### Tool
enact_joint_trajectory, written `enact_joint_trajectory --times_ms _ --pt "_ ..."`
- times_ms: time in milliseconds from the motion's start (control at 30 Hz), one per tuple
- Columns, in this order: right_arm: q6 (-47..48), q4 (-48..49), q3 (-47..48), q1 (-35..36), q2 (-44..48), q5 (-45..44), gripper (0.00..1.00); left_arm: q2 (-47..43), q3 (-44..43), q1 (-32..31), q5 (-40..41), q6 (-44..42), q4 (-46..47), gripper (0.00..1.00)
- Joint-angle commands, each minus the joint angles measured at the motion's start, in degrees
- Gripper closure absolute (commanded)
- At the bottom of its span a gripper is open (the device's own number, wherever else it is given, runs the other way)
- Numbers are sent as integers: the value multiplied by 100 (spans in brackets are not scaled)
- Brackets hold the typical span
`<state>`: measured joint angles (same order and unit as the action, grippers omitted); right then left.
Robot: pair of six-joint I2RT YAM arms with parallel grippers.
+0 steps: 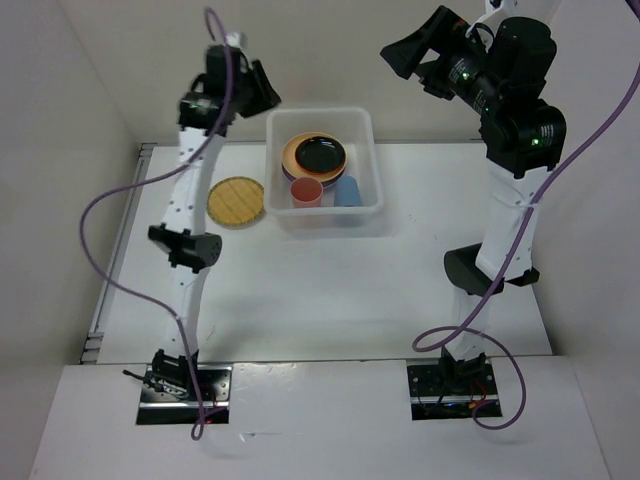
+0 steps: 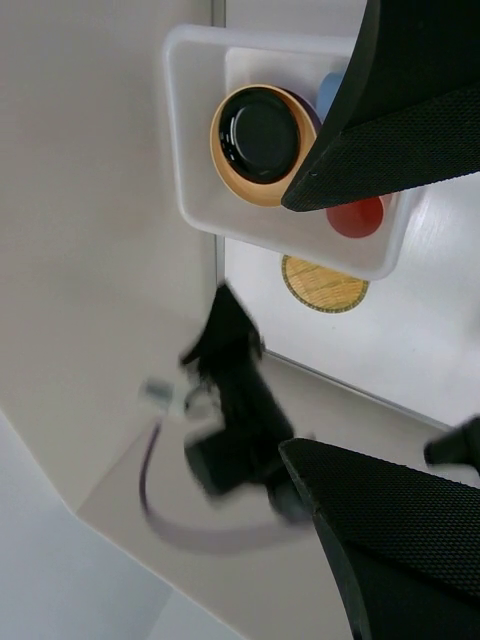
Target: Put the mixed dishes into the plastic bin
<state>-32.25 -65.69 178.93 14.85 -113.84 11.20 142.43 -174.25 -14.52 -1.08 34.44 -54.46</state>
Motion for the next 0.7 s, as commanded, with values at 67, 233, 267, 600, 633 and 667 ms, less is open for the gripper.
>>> enact_joint_trajectory --times_ms 67,233,267,600,633,667 --pt "157 -31 80 166 143 119 1 -2657 -557 239 248 -534 -1817 48" --pt "263 21 80 501 -41 -13 1 -5343 3180 -85 792 -605 -1333 42" --pt "263 21 80 579 -42 -13 1 -5862 3953 -86 872 -544 -870 41" --pt "263 171 80 975 -340 93 1 -8477 11090 485 310 607 2797 36" --pt "315 84 80 1028 -340 41 1 -8390 11437 677 258 739 3496 34" --pt "316 83 80 1028 -340 -12 1 -8233 11745 809 84 1027 3825 33"
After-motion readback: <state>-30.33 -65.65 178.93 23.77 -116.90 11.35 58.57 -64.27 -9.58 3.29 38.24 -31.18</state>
